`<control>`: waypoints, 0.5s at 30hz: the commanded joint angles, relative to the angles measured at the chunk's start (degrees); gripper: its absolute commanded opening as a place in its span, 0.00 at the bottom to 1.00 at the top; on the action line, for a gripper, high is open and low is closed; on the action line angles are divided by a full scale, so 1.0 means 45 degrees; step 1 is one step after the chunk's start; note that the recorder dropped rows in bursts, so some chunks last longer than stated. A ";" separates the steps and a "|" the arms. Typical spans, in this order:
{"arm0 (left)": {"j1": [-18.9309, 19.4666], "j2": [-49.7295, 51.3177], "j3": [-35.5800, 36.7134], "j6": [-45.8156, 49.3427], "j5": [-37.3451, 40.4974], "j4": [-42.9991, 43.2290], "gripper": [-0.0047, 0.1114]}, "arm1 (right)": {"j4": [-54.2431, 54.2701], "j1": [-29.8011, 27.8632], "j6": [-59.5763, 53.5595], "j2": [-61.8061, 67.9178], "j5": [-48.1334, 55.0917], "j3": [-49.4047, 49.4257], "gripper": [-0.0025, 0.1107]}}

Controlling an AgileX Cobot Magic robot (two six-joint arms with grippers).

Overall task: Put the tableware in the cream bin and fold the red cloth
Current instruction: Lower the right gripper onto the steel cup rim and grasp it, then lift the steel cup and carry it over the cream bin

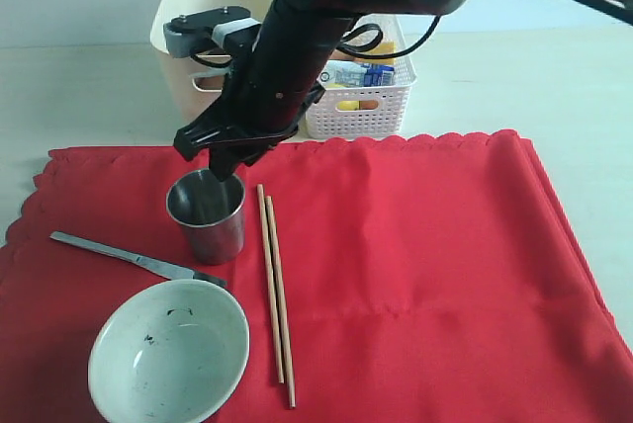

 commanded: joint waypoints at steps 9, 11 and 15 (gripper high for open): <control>0.0013 -0.0074 0.0042 -0.0042 -0.0067 -0.0111 0.04 | -0.0221 0.0029 0.0422 0.1082 -0.0117 -0.0303 0.37; 0.0013 -0.0074 0.0042 -0.0042 -0.0067 -0.0111 0.04 | -0.0304 0.0029 0.0422 0.1204 -0.0140 -0.0303 0.31; 0.0013 -0.0074 0.0042 -0.0042 -0.0067 -0.0111 0.04 | -0.0304 0.0029 0.0422 0.1397 -0.0037 -0.0303 0.10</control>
